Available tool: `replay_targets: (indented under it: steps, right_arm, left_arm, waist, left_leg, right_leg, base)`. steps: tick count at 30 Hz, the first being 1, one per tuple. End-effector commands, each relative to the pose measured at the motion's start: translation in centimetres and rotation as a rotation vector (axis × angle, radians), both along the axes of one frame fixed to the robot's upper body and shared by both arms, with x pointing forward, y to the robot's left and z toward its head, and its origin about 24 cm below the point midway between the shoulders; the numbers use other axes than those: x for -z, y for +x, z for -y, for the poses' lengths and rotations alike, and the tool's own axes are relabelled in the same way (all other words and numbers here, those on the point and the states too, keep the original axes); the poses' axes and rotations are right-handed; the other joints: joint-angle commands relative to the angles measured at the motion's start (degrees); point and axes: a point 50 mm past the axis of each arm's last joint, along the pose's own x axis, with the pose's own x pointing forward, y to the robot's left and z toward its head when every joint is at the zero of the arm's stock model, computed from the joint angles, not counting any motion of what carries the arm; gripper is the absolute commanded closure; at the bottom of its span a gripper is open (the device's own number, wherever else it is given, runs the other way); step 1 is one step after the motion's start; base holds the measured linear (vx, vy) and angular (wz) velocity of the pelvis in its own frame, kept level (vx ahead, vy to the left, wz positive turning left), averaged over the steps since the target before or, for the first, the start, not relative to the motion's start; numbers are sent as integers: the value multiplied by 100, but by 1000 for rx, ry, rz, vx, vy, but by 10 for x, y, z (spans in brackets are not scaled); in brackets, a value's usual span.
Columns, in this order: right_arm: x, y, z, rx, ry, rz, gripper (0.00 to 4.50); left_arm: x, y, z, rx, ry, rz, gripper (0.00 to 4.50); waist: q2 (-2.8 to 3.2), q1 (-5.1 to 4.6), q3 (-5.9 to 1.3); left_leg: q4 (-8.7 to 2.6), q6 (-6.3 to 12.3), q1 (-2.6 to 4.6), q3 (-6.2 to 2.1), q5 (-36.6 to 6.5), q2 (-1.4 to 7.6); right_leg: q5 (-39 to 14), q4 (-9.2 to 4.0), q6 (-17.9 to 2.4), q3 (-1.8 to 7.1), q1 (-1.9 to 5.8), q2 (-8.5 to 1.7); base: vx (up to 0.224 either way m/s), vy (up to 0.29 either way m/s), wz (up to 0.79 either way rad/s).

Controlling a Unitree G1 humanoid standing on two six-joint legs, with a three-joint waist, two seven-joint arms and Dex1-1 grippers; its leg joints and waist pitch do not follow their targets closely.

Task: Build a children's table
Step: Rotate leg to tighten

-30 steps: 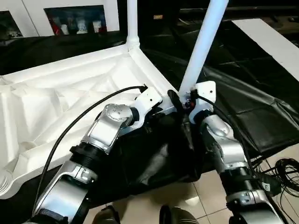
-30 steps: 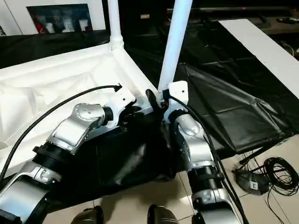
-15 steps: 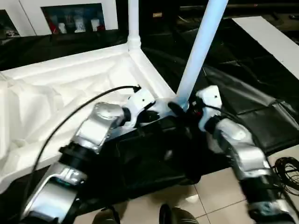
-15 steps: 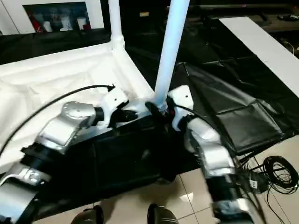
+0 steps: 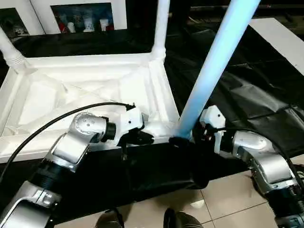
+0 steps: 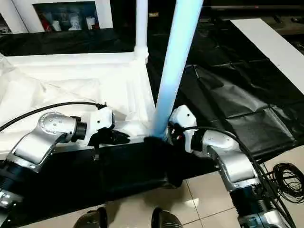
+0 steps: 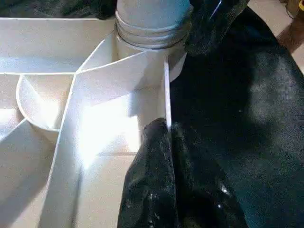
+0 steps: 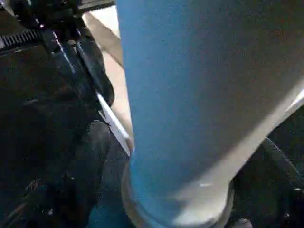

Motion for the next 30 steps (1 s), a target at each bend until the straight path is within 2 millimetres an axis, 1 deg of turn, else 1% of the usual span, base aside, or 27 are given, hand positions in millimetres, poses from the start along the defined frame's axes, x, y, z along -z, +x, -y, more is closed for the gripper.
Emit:
replay_targets:
  steps: [1, 2, 3, 8, 9, 11, 13, 16, 17, 18, 19, 23, 26, 28, 29, 30]
  right_arm:
    - [7, -3, -2, -25, -20, -22, 64]
    - [7, -4, -2, -32, -26, -21, 64]
    - [9, -3, -2, -35, -38, -16, 64]
    - [10, 1, -2, -18, -35, -17, 64]
    - [11, 3, -2, -10, -39, -17, 82]
    - [12, 3, -2, -5, -33, -18, 82]
    - [12, 4, -3, -2, -23, -21, 109]
    - [14, 5, -4, 1, -20, -20, 131]
    - [14, 5, -4, 2, -20, -20, 131]
    - [14, 5, -4, 3, -18, -20, 149]
    - [14, 5, -4, 4, -11, -20, 156]
    - [14, 5, -4, 3, -1, -16, 173]
    - [14, 6, -5, 7, 7, -18, 180]
    - [16, 6, -4, 28, 21, -24, 182]
    - [16, 7, -4, 44, 27, -25, 183]
    - [21, 14, -5, 174, 55, -23, 183]
  left_arm:
    - [13, -8, 4, 39, 27, -59, 445]
    - [13, -8, 3, 40, 28, -59, 445]
    - [13, -9, 2, 41, 27, -58, 445]
    - [13, -10, 0, 48, 27, -60, 445]
    - [14, -10, -1, 48, 27, -61, 449]
    - [13, -10, -1, 46, 26, -63, 449]
    - [13, -10, -1, 45, 25, -64, 450]
    - [14, -11, -2, 44, 24, -68, 450]
    - [14, -11, -2, 44, 23, -68, 450]
    - [14, -11, -2, 45, 23, -70, 450]
    - [14, -11, -3, 46, 22, -72, 450]
    - [14, -12, -3, 47, 22, -77, 450]
    - [14, -11, -4, 45, 23, -77, 450]
    - [14, -11, -4, 35, 19, -78, 450]
    - [14, -10, -4, 24, 16, -77, 450]
    - [16, -3, -1, -53, 3, -64, 450]
  waist:
    - [13, -8, -378]
    - [11, -8, -377]
    - [5, -8, -396]
    - [12, -14, -419]
    - [3, -16, -430]
    - [1, -14, -435]
    - [5, -21, -435]
    - [8, -26, -448]
    - [5, -27, -451]
    - [2, -28, -453]
    - [10, -26, -456]
    - [10, -34, -453]
    - [5, -40, -459]
    - [10, -44, -452]
    - [3, -50, -449]
    - [-3, -59, -437]
  left_leg:
    - [-286, 395, 125, -45, -971, 150]
    - [-282, 400, 115, -46, -944, 147]
    - [-272, 431, 109, -47, -844, 140]
    - [-252, 519, 112, -42, -710, 135]
    - [-246, 520, 107, -40, -704, 132]
    - [-242, 522, 107, -41, -675, 130]
    - [-239, 537, 107, -40, -671, 129]
    - [-233, 525, 109, -42, -691, 128]
    - [-229, 524, 106, -42, -691, 124]
    - [-228, 529, 105, -42, -682, 122]
    - [-221, 538, 107, -40, -680, 123]
    - [-223, 509, 107, -46, -751, 121]
    - [-214, 515, 101, -48, -710, 117]
    - [-213, 531, 102, -46, -708, 117]
    - [-215, 530, 99, -48, -717, 116]
    - [-215, 518, 92, -47, -746, 111]
  right_leg:
    - [-966, -360, -1261, 275, 318, -373]
    - [-935, -355, -1260, 275, 324, -376]
    - [-806, -333, -1266, 272, 338, -372]
    - [-557, -303, -1361, 264, 346, -363]
    - [-556, -299, -1374, 263, 358, -363]
    - [-523, -289, -1375, 264, 363, -362]
    - [-512, -286, -1391, 263, 360, -359]
    - [-490, -276, -1402, 265, 368, -360]
    - [-477, -274, -1402, 265, 374, -358]
    - [-462, -271, -1401, 266, 375, -356]
    - [-439, -267, -1412, 267, 374, -357]
    - [-562, -275, -1403, 263, 371, -353]
    - [-496, -261, -1410, 266, 380, -353]
    - [-473, -262, -1426, 267, 372, -354]
    - [-486, -262, -1427, 263, 372, -348]
    - [-569, -271, -1415, 264, 364, -355]
  base:
    - [0, 0, 0]
    - [0, 0, 0]
    - [0, 0, 0]
    - [0, 0, 0]
    - [0, 0, 0]
    - [0, 0, 0]
    - [0, 0, 0]
    - [0, 0, 0]
    - [0, 0, 0]
    - [0, 0, 0]
    - [0, 0, 0]
    - [0, 0, 0]
    - [0, 0, 0]
    - [0, 0, 0]
    - [0, 0, 0]
    - [0, 0, 0]
